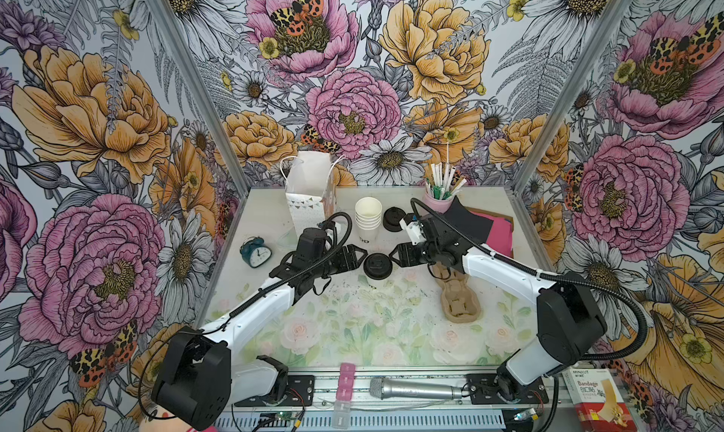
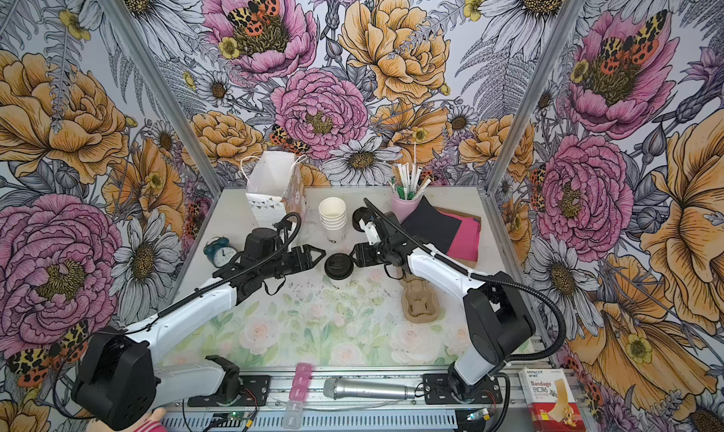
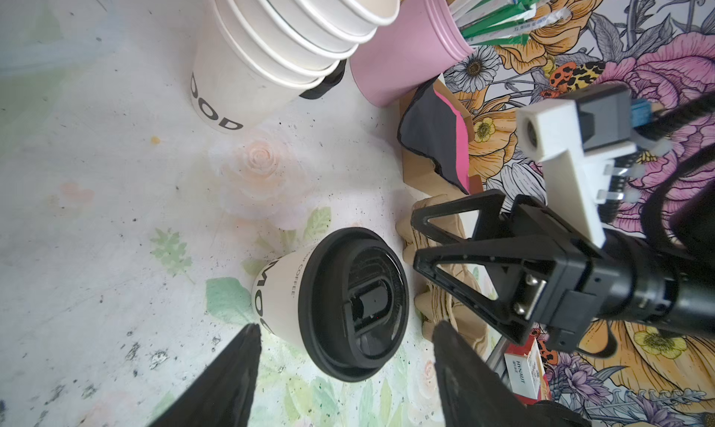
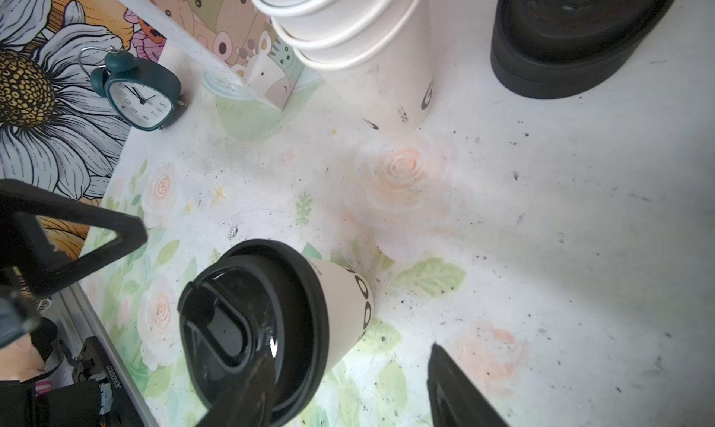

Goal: Pack a coffee takeout order
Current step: Close the lid on the coffee cup.

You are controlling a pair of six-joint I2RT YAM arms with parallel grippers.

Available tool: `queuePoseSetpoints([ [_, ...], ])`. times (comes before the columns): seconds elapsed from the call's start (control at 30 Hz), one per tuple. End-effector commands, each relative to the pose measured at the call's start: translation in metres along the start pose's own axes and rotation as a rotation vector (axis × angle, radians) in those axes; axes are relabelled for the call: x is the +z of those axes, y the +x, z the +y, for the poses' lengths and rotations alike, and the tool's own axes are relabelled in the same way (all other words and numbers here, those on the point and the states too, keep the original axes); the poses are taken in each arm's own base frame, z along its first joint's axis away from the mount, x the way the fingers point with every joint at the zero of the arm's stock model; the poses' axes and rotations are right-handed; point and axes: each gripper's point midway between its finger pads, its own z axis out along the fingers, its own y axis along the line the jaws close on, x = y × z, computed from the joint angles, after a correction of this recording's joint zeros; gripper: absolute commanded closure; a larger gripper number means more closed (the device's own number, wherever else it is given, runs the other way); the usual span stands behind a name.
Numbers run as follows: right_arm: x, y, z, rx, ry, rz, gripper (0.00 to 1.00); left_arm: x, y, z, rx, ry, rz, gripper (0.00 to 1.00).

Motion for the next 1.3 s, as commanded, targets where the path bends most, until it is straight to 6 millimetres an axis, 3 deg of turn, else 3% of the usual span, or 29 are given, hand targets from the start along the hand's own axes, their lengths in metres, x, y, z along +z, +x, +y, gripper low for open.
queuePoseSetpoints([
  [0.0,-0.012,-0.013,0.023,-0.024,-0.029,-0.036,0.32,0.003,-0.004,-0.004,0.030,0.024,0.006,0.28],
  [0.17,0.001,-0.003,0.036,-0.021,-0.045,0.002,0.21,0.012,-0.006,-0.001,0.034,0.020,0.023,0.28],
  [0.33,0.014,0.000,0.039,-0.019,-0.041,0.028,0.21,0.022,-0.004,-0.001,0.023,0.040,0.041,0.28],
  [0.73,0.028,0.008,0.030,-0.017,-0.017,0.063,0.30,0.034,-0.002,0.002,0.030,0.044,0.073,0.29],
  [1.27,0.049,0.014,0.032,-0.070,-0.120,0.140,0.47,0.029,0.003,0.014,0.015,0.018,0.059,0.31],
])
